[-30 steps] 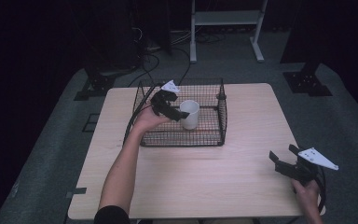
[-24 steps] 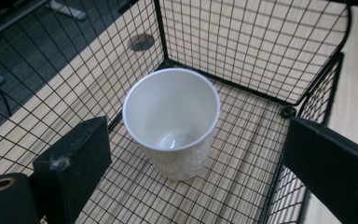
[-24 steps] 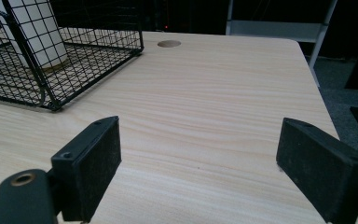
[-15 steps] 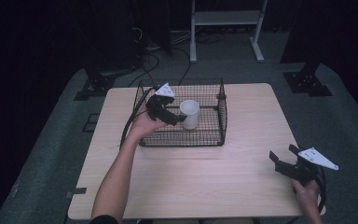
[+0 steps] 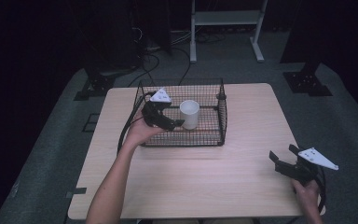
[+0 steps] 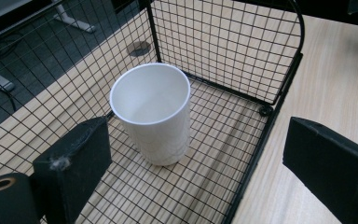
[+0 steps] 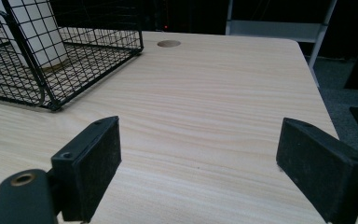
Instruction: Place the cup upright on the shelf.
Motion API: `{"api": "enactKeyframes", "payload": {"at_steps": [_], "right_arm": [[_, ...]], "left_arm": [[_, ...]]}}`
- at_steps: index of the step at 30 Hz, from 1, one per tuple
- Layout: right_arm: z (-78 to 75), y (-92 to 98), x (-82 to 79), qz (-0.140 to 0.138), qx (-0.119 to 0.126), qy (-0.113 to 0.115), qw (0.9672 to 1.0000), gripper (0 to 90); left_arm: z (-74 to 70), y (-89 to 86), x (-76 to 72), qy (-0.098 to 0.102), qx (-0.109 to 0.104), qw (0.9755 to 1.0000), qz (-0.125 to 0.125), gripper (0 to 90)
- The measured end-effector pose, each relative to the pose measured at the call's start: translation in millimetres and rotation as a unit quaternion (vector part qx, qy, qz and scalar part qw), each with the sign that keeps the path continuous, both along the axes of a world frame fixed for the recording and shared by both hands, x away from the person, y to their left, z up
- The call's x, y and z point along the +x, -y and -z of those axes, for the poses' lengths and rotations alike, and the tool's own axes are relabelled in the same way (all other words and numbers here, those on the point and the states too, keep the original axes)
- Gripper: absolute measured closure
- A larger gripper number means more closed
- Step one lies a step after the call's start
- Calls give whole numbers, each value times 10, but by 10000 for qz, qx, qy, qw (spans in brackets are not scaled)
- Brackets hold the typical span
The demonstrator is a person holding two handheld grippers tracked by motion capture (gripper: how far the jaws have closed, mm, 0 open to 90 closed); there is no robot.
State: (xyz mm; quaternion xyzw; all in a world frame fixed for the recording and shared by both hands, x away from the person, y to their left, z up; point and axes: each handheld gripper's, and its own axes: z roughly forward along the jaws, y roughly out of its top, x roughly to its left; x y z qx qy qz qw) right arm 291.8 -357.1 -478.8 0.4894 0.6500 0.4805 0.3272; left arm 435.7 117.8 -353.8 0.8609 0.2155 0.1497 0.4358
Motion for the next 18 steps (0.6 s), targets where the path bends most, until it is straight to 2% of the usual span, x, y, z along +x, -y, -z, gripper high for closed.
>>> {"api": "enactKeyframes", "payload": {"at_steps": [8,9,18], "right_arm": [[0,1,0,1,8,-9,10000,130],[0,2,1,0,4,-5,10000,130],[0,1,1,4,9,-7,10000,130]], "left_arm": [[6,-21,-107,-8,7,10000,81,70],[0,-22,-141,48,41,9999,104,70],[34,-49,-278,83,50,9999,134,70]]}}
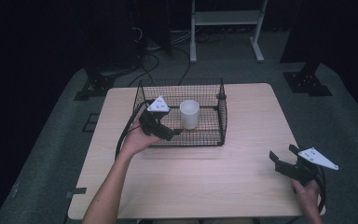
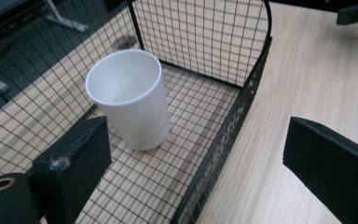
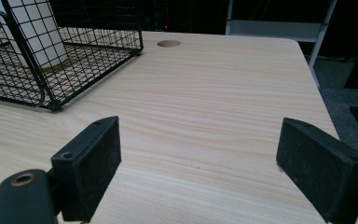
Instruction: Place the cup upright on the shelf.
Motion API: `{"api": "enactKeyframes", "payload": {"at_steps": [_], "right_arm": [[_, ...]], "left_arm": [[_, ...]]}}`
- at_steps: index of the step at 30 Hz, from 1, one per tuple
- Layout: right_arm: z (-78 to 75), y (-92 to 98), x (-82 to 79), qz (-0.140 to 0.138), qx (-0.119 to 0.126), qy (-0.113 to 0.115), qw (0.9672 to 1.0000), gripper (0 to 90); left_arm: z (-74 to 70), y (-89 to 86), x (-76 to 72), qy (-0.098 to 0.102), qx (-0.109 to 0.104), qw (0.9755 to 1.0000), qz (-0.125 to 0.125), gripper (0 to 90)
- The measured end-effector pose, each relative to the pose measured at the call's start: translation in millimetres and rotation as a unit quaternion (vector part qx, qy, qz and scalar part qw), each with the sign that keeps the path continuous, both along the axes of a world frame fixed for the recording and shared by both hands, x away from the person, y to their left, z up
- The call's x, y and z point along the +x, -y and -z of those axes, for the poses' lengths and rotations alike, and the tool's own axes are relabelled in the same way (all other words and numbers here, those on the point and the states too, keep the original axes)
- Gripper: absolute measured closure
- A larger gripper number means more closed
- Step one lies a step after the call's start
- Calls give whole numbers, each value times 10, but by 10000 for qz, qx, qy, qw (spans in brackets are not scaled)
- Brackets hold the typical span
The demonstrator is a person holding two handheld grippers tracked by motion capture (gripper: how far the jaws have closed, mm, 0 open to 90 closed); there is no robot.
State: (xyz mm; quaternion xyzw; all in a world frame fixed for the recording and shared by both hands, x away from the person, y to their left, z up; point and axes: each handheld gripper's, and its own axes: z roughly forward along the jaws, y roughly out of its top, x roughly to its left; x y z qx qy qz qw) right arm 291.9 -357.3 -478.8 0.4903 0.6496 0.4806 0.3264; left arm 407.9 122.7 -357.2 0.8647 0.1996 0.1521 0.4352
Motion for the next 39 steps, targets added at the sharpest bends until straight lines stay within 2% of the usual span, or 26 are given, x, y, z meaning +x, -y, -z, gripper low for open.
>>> {"api": "enactKeyframes", "payload": {"at_steps": [4,12,26,39], "right_arm": [[0,0,0,3,8,-4,10000,130],[0,1,0,2,5,-2,10000,130],[0,1,1,16,11,-8,10000,130],[0,0,1,30,6,-14,10000,130]], "left_arm": [[4,-16,-52,12,-79,10000,-2,70],[45,-42,-146,23,-16,10000,16,70],[136,-146,-359,81,-210,9997,-45,70],[217,-244,-515,84,-280,9995,-131,70]]}}
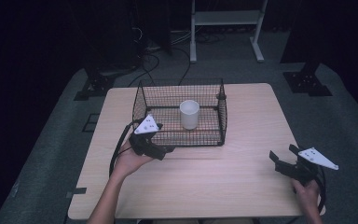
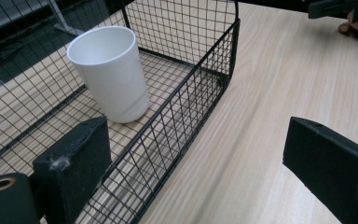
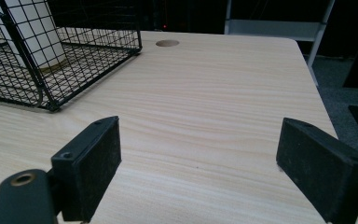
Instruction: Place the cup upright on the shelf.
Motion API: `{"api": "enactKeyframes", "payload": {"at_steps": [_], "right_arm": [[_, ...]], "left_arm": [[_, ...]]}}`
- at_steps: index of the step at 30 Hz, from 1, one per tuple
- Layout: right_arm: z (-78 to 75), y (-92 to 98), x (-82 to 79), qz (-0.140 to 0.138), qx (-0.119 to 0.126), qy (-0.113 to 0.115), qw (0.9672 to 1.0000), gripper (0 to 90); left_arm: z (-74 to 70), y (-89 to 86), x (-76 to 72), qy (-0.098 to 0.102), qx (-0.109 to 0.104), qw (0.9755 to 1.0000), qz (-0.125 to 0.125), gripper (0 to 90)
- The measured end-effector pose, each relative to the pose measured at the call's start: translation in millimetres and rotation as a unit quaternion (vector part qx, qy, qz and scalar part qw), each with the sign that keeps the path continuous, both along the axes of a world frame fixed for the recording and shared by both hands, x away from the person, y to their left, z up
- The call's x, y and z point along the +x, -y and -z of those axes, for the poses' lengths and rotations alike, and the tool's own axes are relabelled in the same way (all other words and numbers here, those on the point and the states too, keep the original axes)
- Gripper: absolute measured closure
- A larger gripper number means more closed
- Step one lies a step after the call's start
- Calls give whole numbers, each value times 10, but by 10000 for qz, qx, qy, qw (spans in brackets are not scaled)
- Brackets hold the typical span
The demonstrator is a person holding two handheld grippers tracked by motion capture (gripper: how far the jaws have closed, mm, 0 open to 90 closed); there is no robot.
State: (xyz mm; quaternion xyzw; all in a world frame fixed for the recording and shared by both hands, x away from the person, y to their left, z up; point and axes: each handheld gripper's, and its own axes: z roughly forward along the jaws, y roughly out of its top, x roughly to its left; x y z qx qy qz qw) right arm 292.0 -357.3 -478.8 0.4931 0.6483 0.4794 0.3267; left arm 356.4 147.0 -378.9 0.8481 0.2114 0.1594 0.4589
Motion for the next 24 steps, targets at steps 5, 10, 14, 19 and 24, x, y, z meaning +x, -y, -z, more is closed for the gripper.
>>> {"api": "enactKeyframes", "payload": {"at_steps": [5,10,14,19,24], "right_arm": [[0,2,-1,18,2,-3,10000,130],[0,3,-2,29,12,-3,10000,130],[0,3,-3,31,12,0,10000,130],[0,4,-3,33,2,3,10000,130],[1,4,-4,33,-6,1,10000,130]], "left_arm": [[59,-32,-87,-9,-55,10000,-35,70],[110,-59,-159,6,-86,9999,-70,70],[149,-101,-228,-1,-146,9998,-125,70],[185,-168,-309,-6,-207,9996,-178,70],[227,-240,-393,7,-225,9994,-274,70]]}}
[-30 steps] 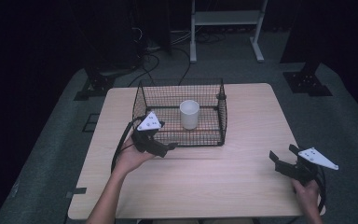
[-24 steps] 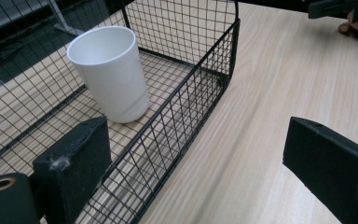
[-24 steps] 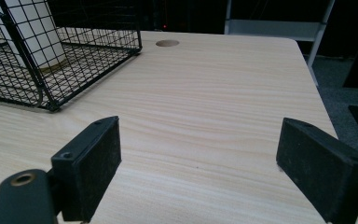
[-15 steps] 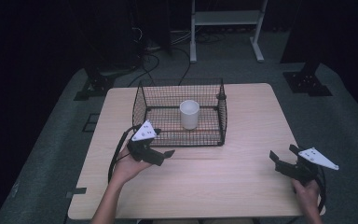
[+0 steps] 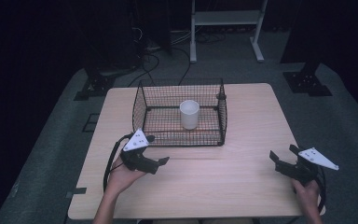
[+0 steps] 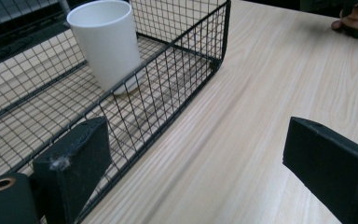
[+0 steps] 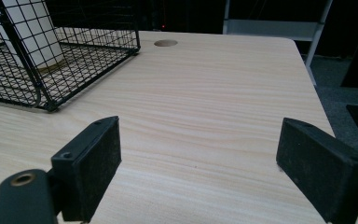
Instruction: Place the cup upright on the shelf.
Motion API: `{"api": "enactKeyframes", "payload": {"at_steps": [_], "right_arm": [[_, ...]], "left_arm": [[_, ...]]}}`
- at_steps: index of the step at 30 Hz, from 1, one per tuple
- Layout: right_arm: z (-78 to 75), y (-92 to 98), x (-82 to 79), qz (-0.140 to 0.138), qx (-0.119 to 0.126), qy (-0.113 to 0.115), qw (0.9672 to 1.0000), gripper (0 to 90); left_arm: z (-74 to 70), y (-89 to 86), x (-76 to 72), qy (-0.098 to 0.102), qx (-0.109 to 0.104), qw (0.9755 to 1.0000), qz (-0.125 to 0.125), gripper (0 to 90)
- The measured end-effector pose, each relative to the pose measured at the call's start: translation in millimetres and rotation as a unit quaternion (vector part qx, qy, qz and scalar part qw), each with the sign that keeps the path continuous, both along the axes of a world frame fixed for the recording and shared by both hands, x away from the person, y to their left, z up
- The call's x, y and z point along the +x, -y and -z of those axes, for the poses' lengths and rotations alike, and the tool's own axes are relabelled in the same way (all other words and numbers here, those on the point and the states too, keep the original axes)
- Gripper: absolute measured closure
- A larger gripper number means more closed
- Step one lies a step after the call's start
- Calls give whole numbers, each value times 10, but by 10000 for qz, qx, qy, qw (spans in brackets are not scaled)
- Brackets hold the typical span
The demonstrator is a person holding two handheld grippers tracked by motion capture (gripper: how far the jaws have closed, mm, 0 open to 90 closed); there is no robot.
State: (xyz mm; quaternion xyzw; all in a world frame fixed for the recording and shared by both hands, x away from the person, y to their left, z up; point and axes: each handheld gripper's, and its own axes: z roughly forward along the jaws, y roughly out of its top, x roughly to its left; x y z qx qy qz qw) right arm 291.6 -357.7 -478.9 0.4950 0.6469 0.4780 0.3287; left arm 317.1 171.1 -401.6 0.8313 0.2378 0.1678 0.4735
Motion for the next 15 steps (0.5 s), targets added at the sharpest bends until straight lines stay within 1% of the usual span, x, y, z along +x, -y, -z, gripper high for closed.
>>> {"api": "enactKeyframes", "payload": {"at_steps": [1,2,5,7,9,12,15], "right_arm": [[0,0,0,-2,0,0,10000,130],[0,1,1,-5,1,-1,10000,130],[-1,5,1,2,1,-12,10000,130],[-1,4,1,7,-1,-11,10000,130],[0,1,1,10,-5,-5,10000,130],[0,4,1,11,-1,-5,10000,130],[0,-2,0,5,-25,1,10000,130]], "left_arm": [[11,-6,-13,5,-8,10000,-19,70],[23,-18,-29,-32,-2,10000,-19,70],[61,-45,-79,-5,-128,9999,-59,70],[87,-60,-112,-4,-148,9999,-77,69],[114,-82,-149,-3,-239,9997,-100,70],[146,-123,-213,77,-378,9992,-143,70],[185,-177,-265,147,-559,9980,-259,70]]}}
